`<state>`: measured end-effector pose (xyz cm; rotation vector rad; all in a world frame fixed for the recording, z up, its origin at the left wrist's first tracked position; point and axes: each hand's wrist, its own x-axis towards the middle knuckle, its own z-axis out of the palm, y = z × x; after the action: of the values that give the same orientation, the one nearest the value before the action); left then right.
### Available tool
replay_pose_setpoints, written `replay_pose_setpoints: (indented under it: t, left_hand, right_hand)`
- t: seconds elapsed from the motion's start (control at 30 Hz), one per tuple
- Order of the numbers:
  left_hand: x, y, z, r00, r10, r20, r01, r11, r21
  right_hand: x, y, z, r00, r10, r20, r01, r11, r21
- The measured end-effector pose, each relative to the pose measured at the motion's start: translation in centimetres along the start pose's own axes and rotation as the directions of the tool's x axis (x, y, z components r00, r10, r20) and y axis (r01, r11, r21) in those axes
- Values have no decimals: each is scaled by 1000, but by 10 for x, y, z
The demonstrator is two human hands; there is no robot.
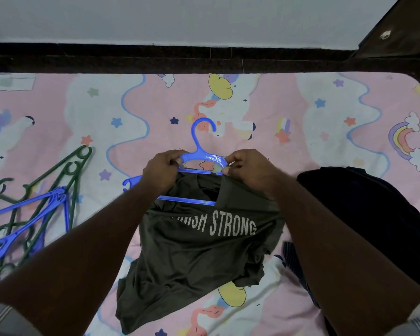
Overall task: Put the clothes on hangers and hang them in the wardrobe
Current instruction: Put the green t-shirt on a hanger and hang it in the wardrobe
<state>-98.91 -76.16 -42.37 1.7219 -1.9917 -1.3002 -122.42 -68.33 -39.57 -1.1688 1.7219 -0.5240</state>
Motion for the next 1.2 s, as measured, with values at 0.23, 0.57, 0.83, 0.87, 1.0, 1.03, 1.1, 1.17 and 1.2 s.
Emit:
replay_pose_setpoints:
  t: [0.23, 0.57, 0.83, 0.87, 1.0, 1.03, 1.1, 1.17, 1.2]
  left_hand:
    - [-23, 6, 4, 994, 63, -94, -64, 998, -8]
    - [-36, -16, 25, 984, -15, -177, 43, 987, 157]
    - [-23, -17, 72, 999, -24, 23, 19, 977, 211]
    - [-20, -20, 79, 999, -40, 6, 38, 977, 210]
    - [-13, -23, 98, 990, -123, -62, 136, 954, 268]
    - [-11, -23, 100, 989, -133, -58, 144, 944, 296]
    - [-8, -20, 95, 991, -117, -66, 132, 941, 313]
    - [-5, -20, 81, 988, -108, -107, 133, 956, 262]
    - [-3, -19, 70, 982, -142, -128, 167, 963, 213]
  right_hand:
    - [-14, -8, 10, 996, -62, -59, 61, 998, -17]
    - [-27, 35, -8, 973, 133, -190, -157, 981, -116]
    - [-31, 46, -21, 948, 160, -273, -153, 987, 47]
    - [-31, 49, -24, 950, 159, -269, -152, 987, 47]
    - [-33, 59, -32, 953, 162, -256, -154, 987, 51]
    - [-34, 61, -34, 954, 165, -249, -157, 986, 52]
    - [-35, 64, -37, 956, 170, -238, -164, 985, 45]
    - [-36, 67, -38, 960, 169, -222, -165, 986, 33]
    - [-36, 68, -38, 965, 161, -208, -160, 987, 22]
